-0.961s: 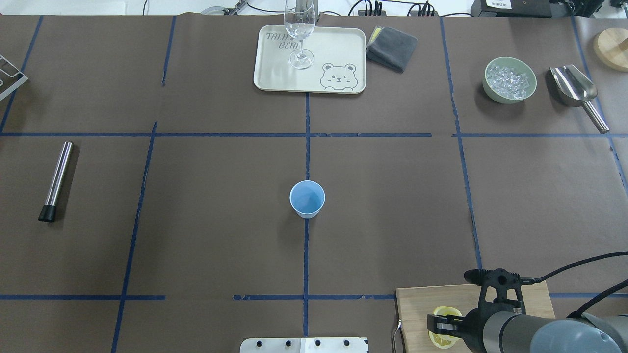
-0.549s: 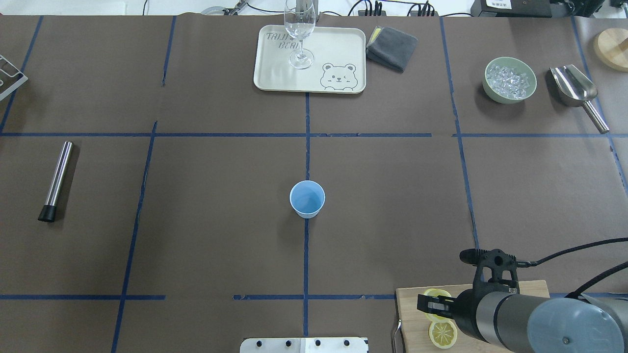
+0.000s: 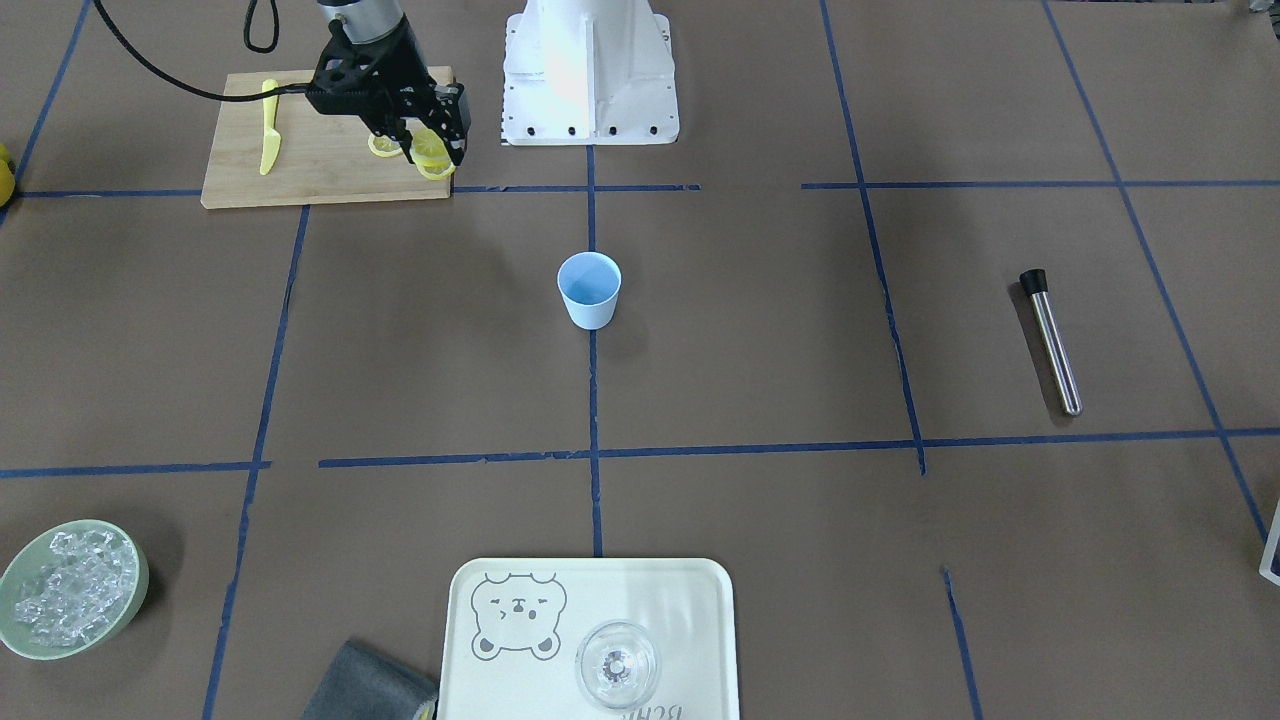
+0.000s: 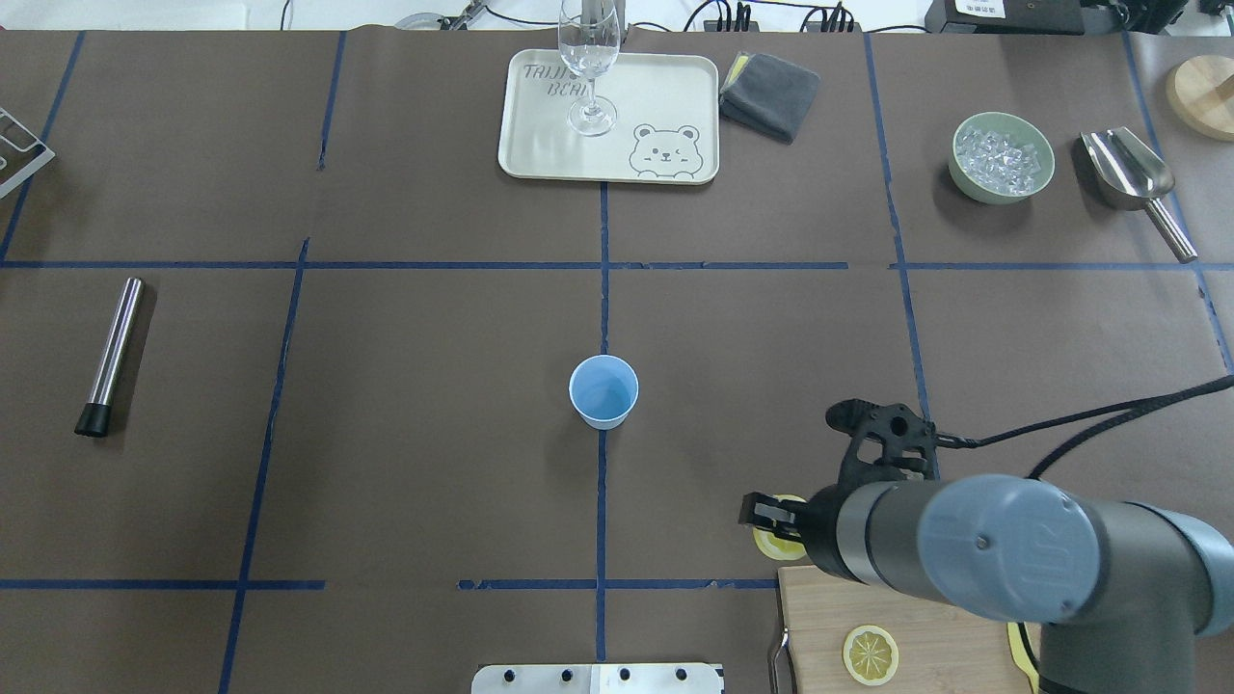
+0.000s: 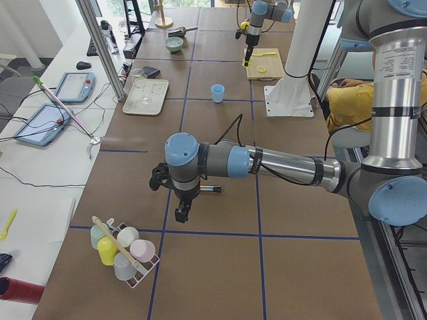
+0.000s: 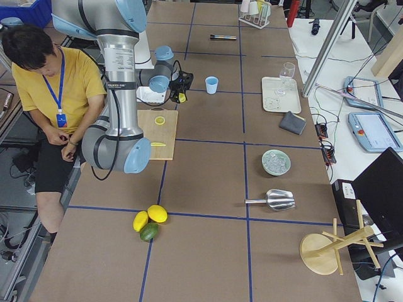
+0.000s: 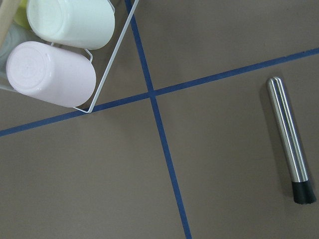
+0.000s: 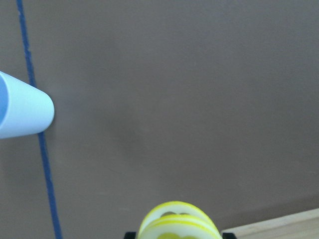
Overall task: Squeeze lemon into cup
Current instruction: 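Carry the lemon slice with the right gripper over the blue cup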
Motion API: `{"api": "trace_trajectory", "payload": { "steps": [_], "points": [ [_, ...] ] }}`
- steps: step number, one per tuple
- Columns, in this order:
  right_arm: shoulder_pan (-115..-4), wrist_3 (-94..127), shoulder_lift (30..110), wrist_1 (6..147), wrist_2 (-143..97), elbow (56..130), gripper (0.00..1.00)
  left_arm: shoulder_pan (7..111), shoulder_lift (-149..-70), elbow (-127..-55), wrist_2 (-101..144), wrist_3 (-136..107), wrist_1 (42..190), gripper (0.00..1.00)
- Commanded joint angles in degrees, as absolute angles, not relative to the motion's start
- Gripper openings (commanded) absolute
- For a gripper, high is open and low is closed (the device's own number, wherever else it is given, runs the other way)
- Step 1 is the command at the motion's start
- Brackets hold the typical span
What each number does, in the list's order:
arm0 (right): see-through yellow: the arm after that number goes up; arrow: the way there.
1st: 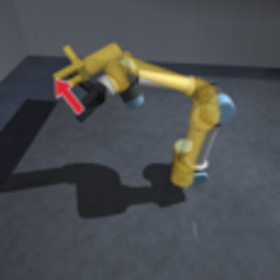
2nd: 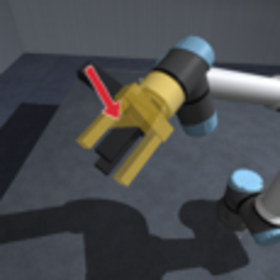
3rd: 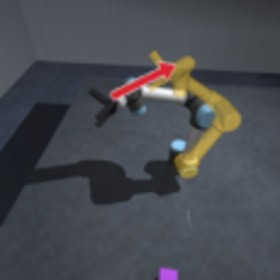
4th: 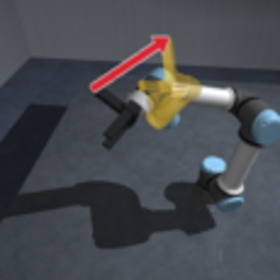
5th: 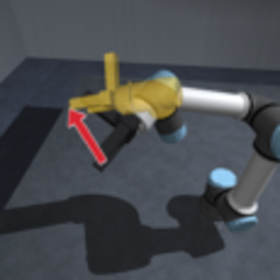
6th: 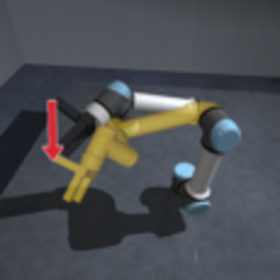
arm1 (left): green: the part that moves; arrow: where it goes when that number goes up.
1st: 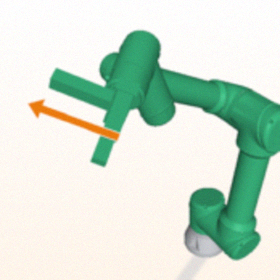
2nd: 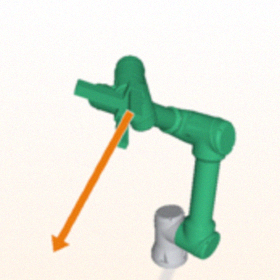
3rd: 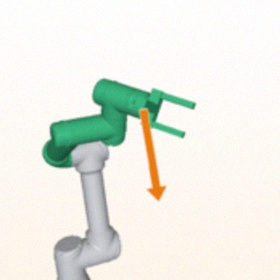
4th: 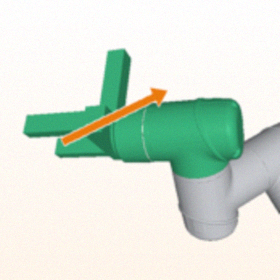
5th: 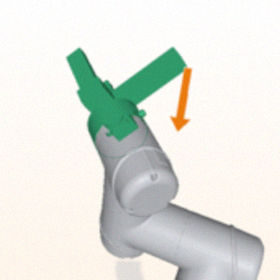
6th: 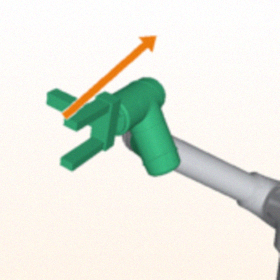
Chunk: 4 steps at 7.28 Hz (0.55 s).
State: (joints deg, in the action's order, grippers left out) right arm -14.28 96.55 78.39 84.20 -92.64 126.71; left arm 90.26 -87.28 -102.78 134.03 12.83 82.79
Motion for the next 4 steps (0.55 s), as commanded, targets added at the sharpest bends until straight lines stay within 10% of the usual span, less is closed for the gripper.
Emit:
{"api": "trace_trajectory", "payload": {
  "steps": [1, 4],
  "points": [
    [-19.4, 96.5, 68.49, 89.29, -95.61, 121.83, 0.63, 90.26, -87.19, -102.74, 134.03, 12.83, 82.79, 1.0],
    [-22.58, 96.59, 57.07, 89.21, -96.59, 111.21, 0.63, 90.26, -87.19, -102.83, 134.03, 12.83, 82.79, 1.0]
  ]
}}
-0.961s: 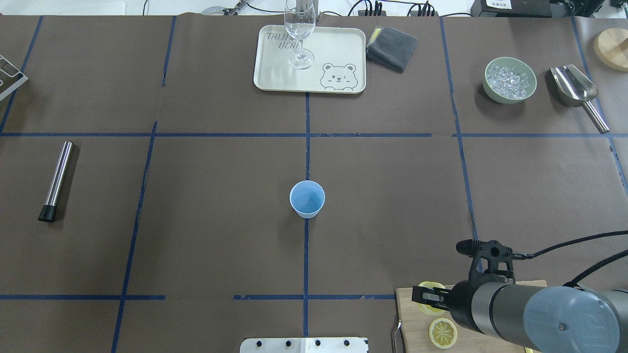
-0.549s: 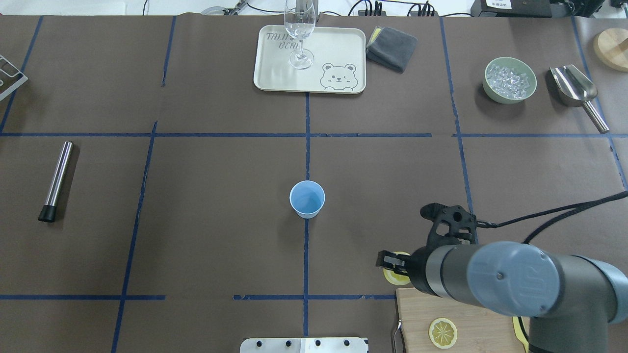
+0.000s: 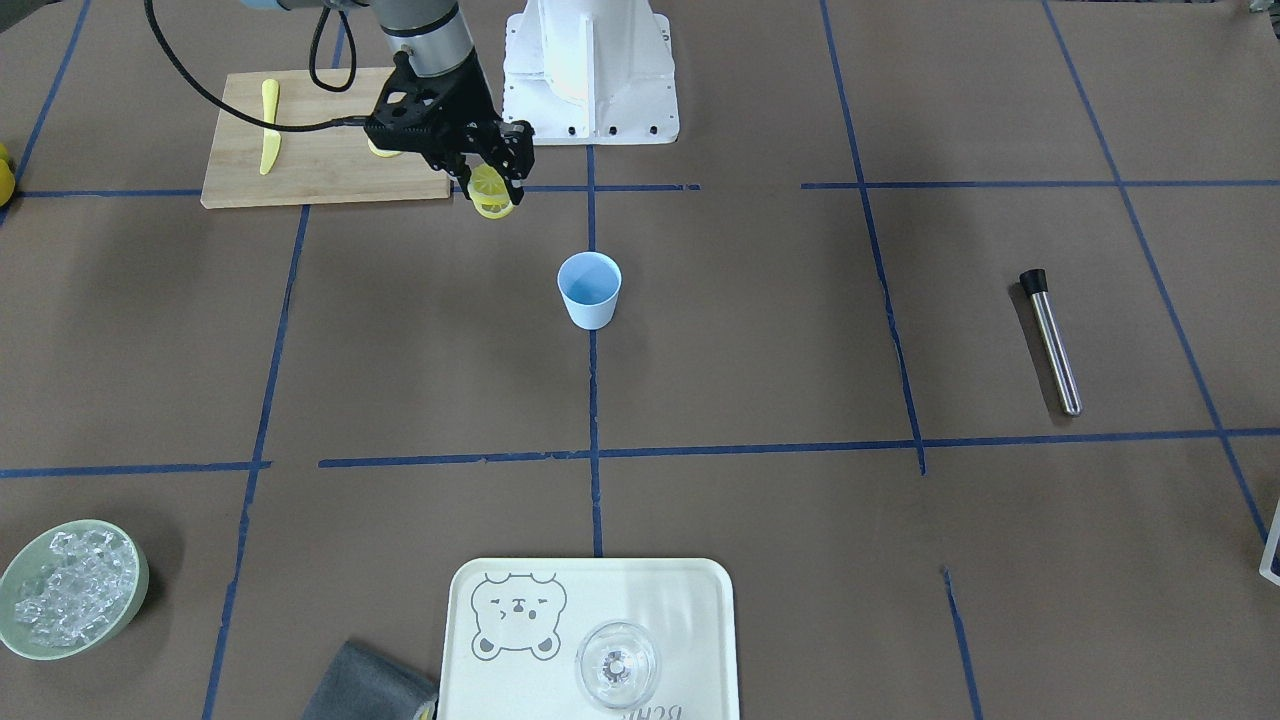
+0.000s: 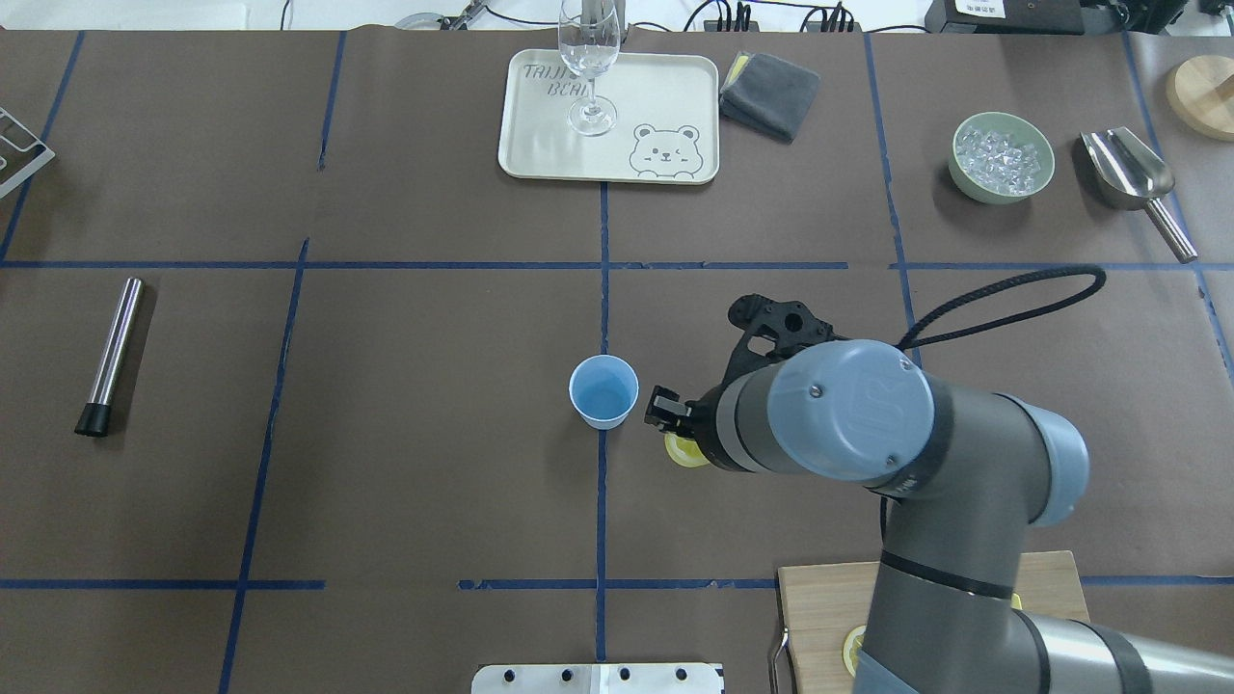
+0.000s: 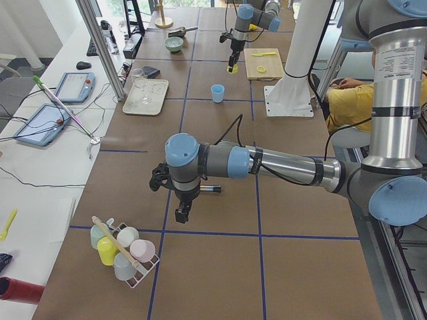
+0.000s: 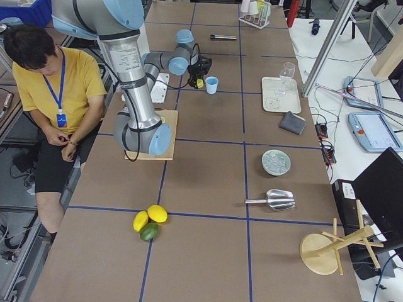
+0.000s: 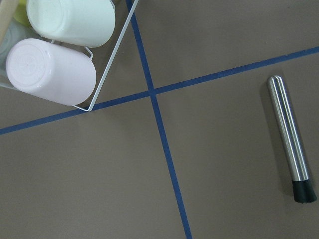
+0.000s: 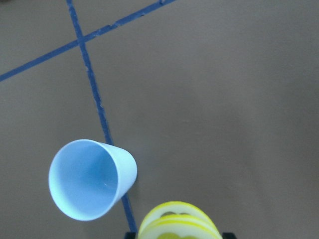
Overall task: Squeeze lemon into cup
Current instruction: 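Carry the lemon slice with the right gripper over the blue cup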
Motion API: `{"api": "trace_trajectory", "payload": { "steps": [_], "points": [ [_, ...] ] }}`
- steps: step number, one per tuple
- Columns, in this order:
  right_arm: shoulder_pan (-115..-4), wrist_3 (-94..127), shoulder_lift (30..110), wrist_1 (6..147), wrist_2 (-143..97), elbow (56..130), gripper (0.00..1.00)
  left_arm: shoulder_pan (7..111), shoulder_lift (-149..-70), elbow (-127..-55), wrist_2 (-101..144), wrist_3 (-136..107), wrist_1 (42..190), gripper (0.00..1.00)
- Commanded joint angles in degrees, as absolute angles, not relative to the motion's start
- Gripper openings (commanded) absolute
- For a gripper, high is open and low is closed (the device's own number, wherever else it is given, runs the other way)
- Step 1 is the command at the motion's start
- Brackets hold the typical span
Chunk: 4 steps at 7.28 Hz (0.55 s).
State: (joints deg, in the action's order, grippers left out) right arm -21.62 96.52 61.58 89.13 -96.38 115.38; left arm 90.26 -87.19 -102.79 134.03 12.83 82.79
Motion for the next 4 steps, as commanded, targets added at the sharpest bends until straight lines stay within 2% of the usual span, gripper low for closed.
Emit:
{"api": "trace_trajectory", "payload": {
  "steps": [1, 4],
  "points": [
    [-22.59, 96.68, 55.56, 88.86, -96.59, 109.44, 0.63, 90.35, -87.19, -102.92, 134.03, 12.83, 82.79, 1.0],
    [-22.85, 96.77, 49.67, 88.51, -96.5, 101.97, 0.64, 90.35, -86.58, -103.88, 134.03, 12.83, 82.79, 1.0]
  ]
}}
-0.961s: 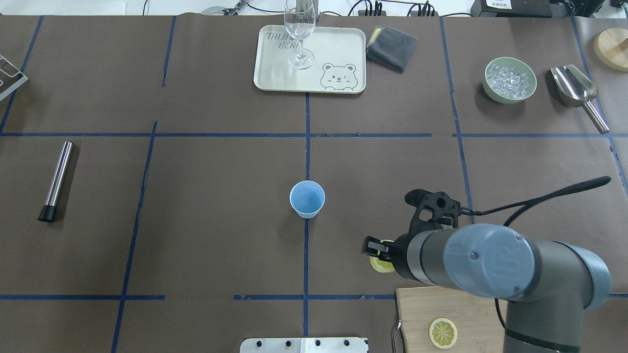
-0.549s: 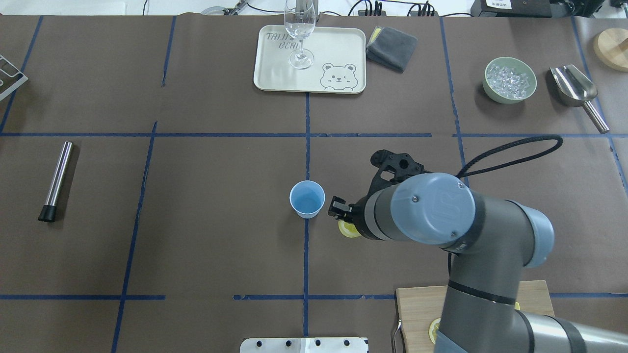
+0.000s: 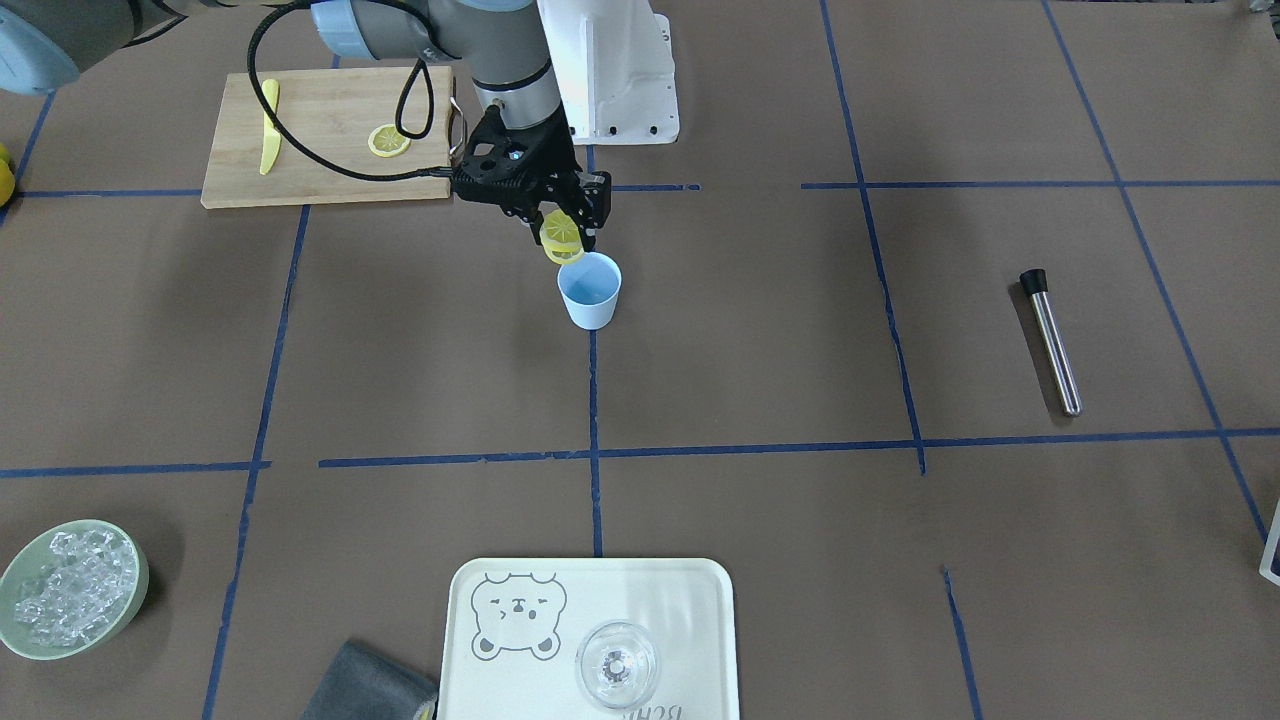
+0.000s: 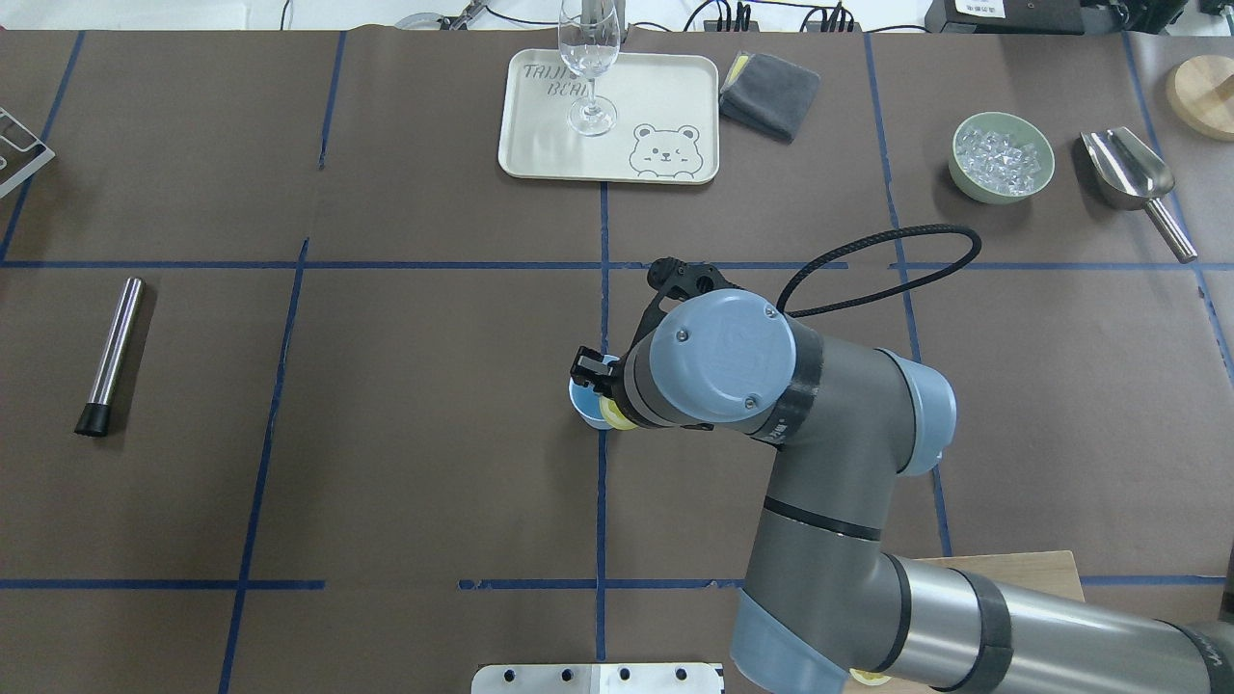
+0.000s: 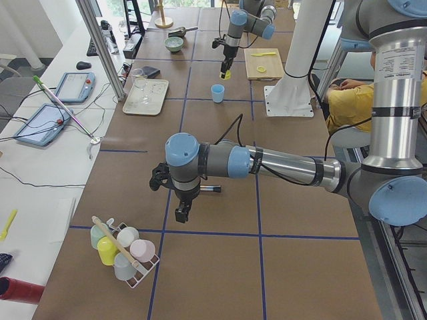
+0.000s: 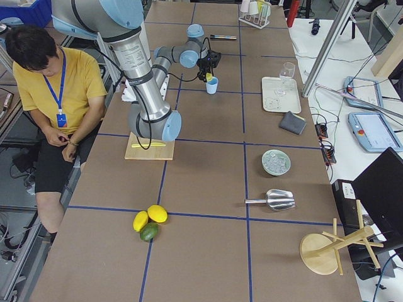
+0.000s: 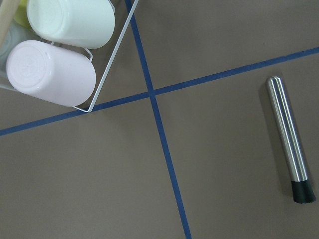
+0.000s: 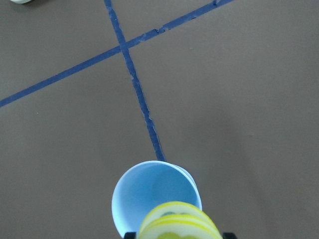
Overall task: Squeeze lemon into cup
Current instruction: 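Carry the lemon slice with the right gripper over the blue cup, then lower the lemon slice into the cup and open the right gripper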
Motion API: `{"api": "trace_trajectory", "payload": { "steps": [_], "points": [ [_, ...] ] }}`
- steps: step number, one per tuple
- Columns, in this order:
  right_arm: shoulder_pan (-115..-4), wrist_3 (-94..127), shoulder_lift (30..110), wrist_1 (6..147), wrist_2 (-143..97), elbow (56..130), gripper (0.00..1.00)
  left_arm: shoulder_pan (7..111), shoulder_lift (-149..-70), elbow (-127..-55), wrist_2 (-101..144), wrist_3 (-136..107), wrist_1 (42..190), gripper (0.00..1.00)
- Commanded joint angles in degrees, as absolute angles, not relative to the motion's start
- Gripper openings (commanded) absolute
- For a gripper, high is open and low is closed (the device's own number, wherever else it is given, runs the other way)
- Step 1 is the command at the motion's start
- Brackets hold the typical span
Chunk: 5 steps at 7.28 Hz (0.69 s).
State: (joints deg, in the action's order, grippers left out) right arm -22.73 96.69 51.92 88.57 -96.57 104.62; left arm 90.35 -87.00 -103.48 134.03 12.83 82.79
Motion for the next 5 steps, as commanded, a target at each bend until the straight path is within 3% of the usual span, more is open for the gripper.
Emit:
{"api": "trace_trajectory", "payload": {
  "steps": [1, 5],
  "points": [
    [-22.94, 96.77, 48.53, 88.51, -96.5, 100.21, 0.64, 90.35, -86.4, -104.41, 134.03, 12.75, 82.79, 1.0],
    [-23.73, 96.68, 47.46, 88.42, -96.5, 98.18, 0.64, 90.35, -86.4, -104.41, 134.03, 12.74, 82.79, 1.0]
  ]
}}
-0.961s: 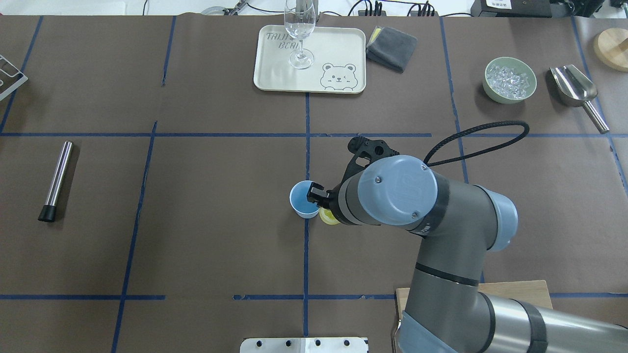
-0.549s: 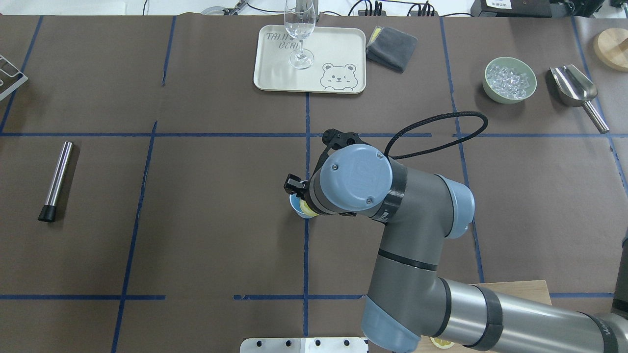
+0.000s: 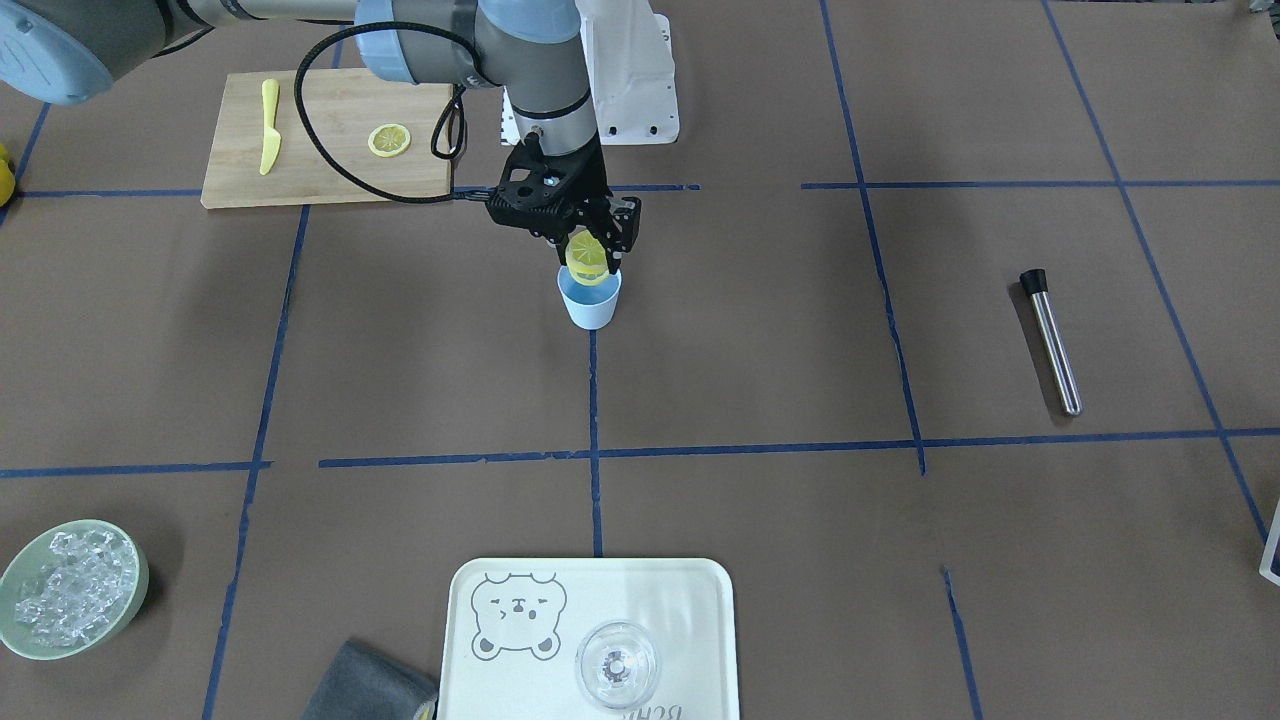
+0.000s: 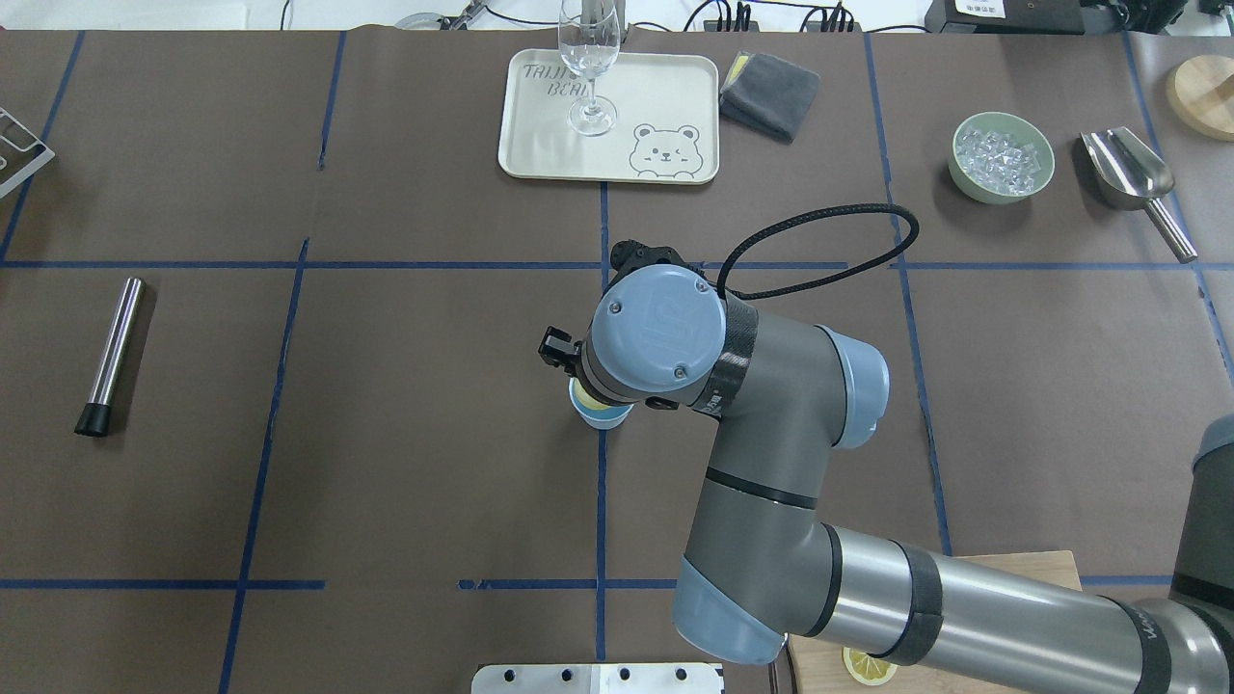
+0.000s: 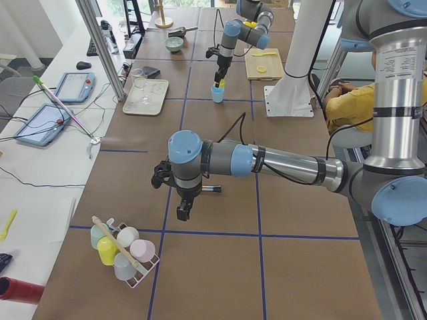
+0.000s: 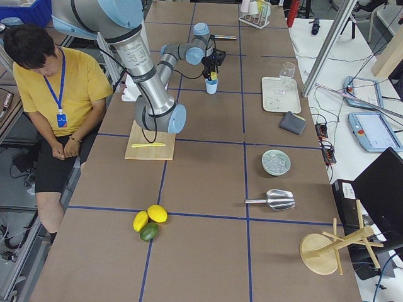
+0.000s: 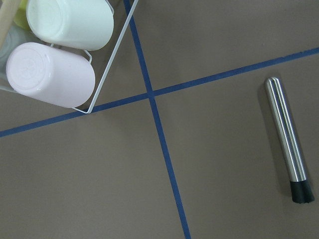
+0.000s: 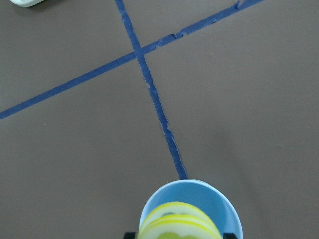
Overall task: Squeeze lemon into cup
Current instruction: 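Lower the lemon slice into the cup and open the right gripper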
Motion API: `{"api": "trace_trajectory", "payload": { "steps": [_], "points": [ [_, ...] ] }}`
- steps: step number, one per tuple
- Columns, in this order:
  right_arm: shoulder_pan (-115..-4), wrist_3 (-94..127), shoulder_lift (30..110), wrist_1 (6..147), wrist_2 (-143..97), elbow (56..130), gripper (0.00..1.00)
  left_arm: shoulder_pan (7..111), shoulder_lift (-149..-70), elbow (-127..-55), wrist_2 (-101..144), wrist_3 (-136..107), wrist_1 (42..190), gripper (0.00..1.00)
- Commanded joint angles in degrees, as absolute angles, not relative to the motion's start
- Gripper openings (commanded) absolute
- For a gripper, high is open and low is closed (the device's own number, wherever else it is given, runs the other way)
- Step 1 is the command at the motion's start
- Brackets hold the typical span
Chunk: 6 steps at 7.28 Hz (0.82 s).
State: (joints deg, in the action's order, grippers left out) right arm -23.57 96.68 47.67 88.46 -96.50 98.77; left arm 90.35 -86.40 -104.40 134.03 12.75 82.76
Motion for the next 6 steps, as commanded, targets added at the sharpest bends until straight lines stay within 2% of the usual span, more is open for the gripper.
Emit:
{"api": "trace_trajectory", "payload": {
  "steps": [1, 3, 6],
  "points": [
    [-23.73, 96.68, 47.46, 88.42, -96.5, 98.09, 0.65, 90.35, -86.4, -104.5, 134.03, 12.74, 82.79, 1.0],
    [-23.73, 96.59, 47.46, 88.42, -96.59, 98.09, 0.74, 90.26, -86.4, -104.5, 134.03, 12.74, 82.79, 1.0],
    [-23.73, 96.5, 47.46, 88.51, -96.77, 98.35, 0.82, 90.18, -86.66, -105.55, 134.03, 12.31, 82.79, 1.0]
  ]
}}
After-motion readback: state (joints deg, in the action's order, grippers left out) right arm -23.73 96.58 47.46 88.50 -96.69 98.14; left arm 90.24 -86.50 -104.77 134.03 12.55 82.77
